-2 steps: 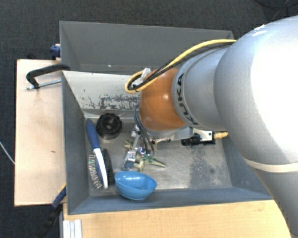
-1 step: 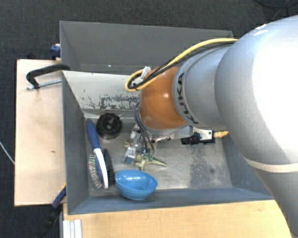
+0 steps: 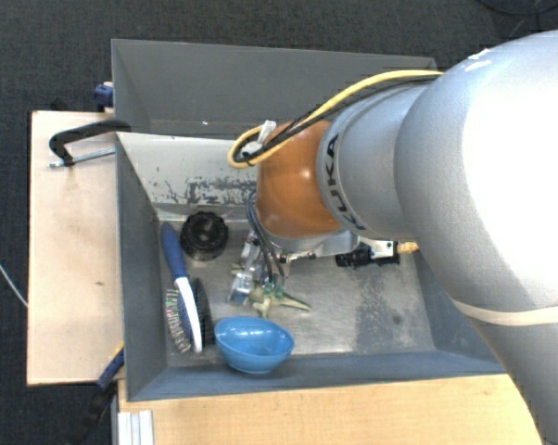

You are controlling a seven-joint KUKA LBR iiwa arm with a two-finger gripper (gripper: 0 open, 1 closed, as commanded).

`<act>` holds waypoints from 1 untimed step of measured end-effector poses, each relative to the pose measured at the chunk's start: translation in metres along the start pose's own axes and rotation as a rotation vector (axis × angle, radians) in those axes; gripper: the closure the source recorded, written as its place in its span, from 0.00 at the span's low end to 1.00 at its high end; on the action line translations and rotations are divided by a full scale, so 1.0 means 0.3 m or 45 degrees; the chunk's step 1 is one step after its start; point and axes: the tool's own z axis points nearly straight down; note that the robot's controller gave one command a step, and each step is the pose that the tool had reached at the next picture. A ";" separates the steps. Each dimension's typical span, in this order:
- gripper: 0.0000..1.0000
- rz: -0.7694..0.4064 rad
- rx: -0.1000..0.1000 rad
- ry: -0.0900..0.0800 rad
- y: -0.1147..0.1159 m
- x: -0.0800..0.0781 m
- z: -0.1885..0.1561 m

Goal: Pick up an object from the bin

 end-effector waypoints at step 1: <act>1.00 -0.011 0.000 0.001 0.012 -0.009 0.000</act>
Offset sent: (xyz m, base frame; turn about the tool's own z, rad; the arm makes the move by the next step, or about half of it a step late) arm -0.0004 0.0041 -0.0068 -0.0097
